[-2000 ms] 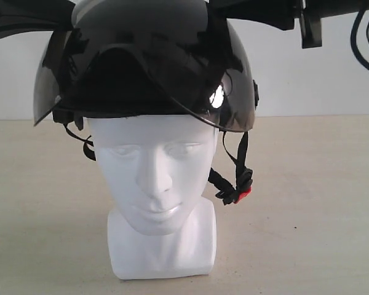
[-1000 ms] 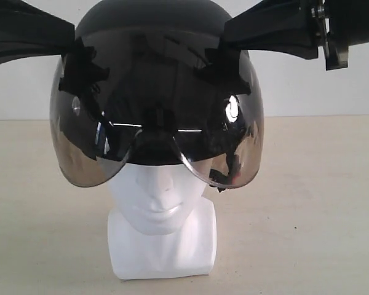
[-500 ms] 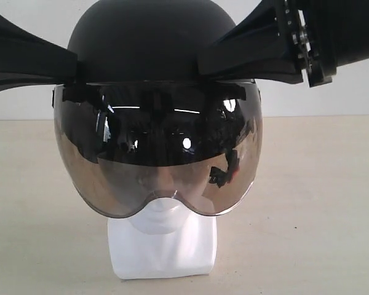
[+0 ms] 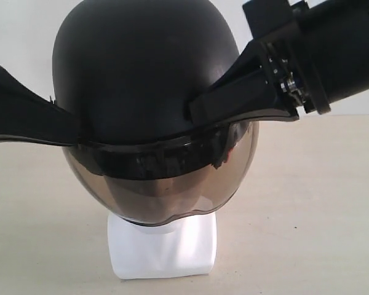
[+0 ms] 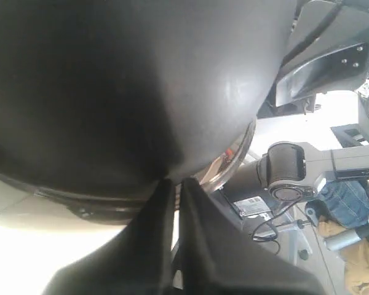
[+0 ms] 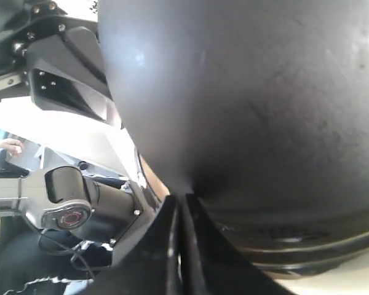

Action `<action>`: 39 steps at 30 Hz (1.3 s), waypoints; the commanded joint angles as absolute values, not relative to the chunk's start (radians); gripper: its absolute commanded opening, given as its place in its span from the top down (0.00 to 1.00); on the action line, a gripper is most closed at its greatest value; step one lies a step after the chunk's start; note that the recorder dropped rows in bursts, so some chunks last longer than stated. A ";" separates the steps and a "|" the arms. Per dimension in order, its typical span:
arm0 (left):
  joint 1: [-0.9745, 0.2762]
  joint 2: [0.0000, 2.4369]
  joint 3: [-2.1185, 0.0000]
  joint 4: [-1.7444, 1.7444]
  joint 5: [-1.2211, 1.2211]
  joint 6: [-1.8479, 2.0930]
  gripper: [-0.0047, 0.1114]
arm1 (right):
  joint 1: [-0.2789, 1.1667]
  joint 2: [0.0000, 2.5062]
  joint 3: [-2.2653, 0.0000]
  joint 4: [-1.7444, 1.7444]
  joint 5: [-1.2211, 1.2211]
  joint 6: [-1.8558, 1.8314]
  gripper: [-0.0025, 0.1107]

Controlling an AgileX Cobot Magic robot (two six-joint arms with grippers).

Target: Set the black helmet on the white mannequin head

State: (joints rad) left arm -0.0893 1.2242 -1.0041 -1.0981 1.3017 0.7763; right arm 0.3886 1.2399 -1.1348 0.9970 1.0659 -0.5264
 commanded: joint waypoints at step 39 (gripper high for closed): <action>-0.091 1.259 -1.139 -0.787 0.883 0.276 0.92 | 0.183 1.252 -1.130 1.133 0.864 -0.675 0.98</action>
